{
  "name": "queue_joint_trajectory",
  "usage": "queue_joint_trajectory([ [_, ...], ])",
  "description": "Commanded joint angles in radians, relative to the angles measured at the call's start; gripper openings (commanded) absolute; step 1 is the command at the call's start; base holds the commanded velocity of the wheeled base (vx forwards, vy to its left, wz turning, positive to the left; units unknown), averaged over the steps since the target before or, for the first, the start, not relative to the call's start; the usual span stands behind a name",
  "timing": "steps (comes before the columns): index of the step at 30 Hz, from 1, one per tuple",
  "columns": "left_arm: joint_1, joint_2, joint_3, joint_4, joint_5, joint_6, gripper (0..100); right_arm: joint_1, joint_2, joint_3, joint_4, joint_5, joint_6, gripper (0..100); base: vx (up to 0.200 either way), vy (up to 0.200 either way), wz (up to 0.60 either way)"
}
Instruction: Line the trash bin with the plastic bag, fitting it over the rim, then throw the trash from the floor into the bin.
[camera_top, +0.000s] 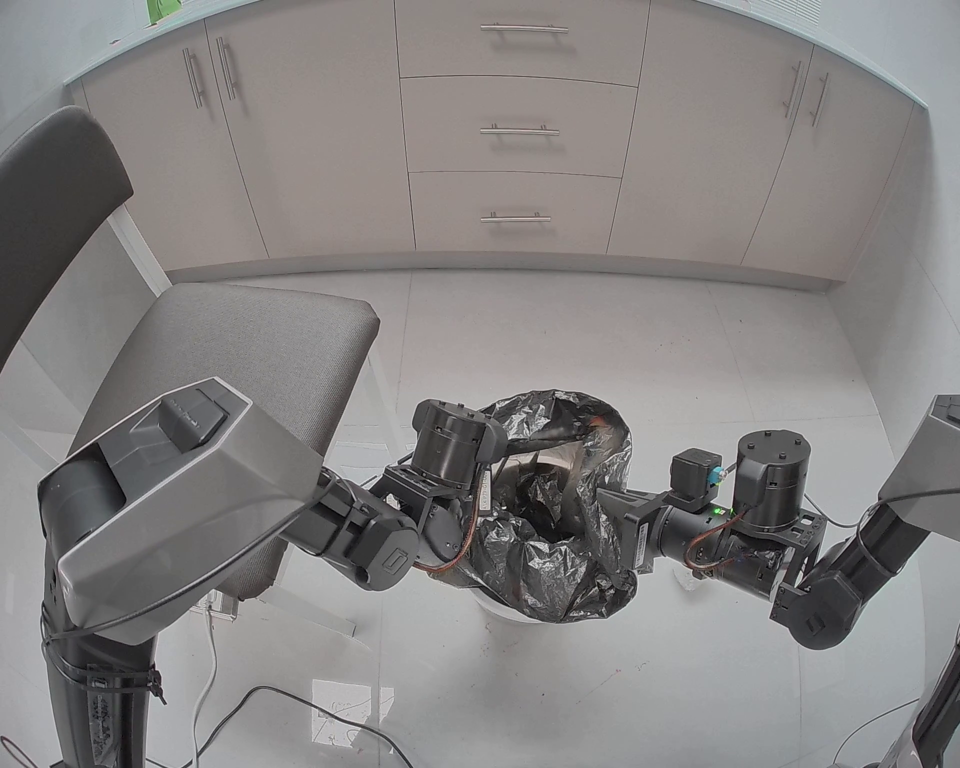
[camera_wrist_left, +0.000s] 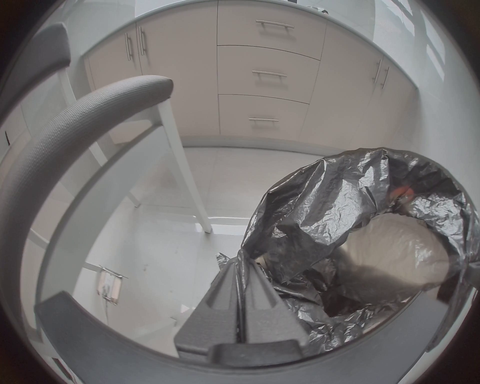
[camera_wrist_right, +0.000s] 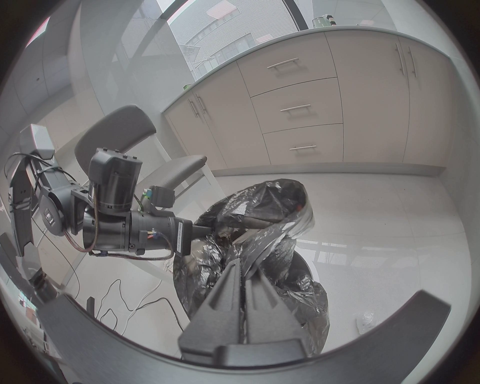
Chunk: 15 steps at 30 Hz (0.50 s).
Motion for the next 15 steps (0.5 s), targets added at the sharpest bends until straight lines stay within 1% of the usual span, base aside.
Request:
queue_joint_trajectory([
  [1, 0.002, -0.007, 0.020, -0.003, 0.044, 0.033, 0, 0.010, 0.024, 0.006, -0.005, -0.001, 0.000, 0, 0.000, 0.000, 0.00],
  [3, 0.002, -0.018, 0.032, -0.004, 0.057, 0.039, 0, 0.010, 0.024, 0.006, -0.003, -0.001, 0.000, 0, 0.000, 0.000, 0.00],
  [9, -0.003, -0.061, 0.101, -0.003, 0.059, 0.041, 0, 0.010, 0.024, 0.006, -0.003, -0.001, 0.000, 0, 0.000, 0.000, 0.00],
  [15, 0.017, -0.064, 0.170, -0.003, 0.070, 0.042, 0, 0.010, 0.025, 0.006, -0.003, -0.001, 0.000, 0, 0.000, 0.000, 0.00],
])
